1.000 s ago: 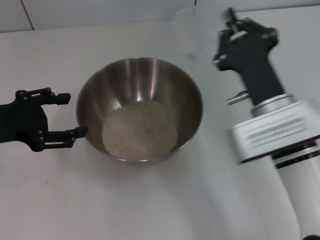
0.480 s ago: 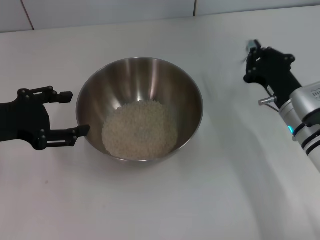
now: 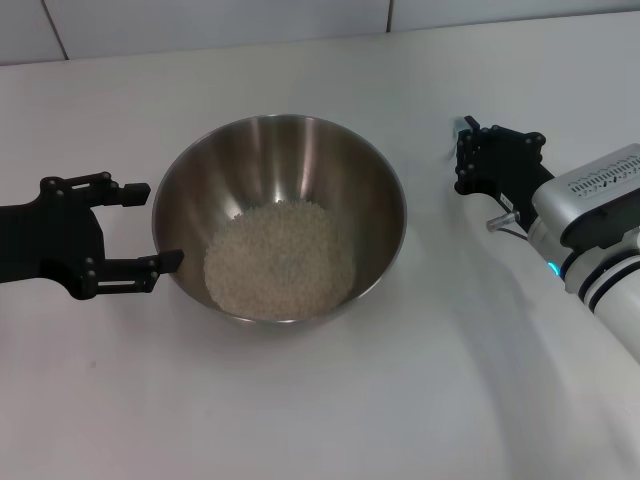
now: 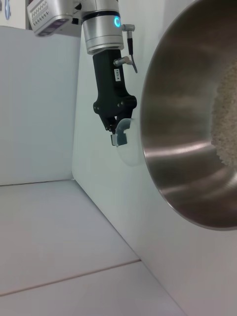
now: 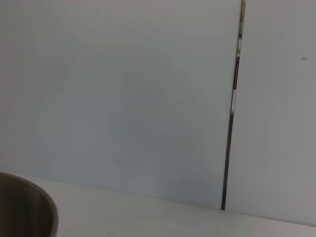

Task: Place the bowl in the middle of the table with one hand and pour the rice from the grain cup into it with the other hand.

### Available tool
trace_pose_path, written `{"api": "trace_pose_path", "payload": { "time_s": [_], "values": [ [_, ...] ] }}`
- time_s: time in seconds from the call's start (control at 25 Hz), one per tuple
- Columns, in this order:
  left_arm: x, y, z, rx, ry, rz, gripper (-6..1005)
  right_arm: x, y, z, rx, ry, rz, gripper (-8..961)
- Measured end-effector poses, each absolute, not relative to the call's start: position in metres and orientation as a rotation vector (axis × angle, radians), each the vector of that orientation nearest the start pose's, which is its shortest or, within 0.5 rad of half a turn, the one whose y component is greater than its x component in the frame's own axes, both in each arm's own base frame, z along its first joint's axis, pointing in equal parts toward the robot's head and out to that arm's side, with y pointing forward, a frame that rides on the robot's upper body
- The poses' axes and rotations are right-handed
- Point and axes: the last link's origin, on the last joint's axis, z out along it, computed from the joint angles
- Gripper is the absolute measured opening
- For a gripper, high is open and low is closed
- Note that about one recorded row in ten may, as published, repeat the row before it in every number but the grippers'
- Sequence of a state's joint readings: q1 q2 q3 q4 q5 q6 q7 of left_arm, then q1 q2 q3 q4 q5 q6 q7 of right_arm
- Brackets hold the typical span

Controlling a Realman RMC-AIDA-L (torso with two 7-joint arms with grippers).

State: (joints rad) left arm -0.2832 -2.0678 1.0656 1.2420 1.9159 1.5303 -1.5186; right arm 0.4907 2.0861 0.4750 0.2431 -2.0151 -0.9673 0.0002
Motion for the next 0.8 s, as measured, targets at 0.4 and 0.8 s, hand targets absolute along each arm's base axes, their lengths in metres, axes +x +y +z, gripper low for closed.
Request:
{"api": "trace_pose_path", "payload": {
  "time_s": [0.4, 0.8],
  "values": [
    [-0.237, 0.309, 0.039, -2.775, -0.247, -0.364, 825, 0.322, 0.322, -0.078, -1.854, 0.617, 0.478, 99],
    [-0.238, 0.309, 0.039, -2.778, -0.251, -0.360, 825, 0.336, 0.268, -0.062, -1.711, 0.632, 0.631, 474]
  ]
}}
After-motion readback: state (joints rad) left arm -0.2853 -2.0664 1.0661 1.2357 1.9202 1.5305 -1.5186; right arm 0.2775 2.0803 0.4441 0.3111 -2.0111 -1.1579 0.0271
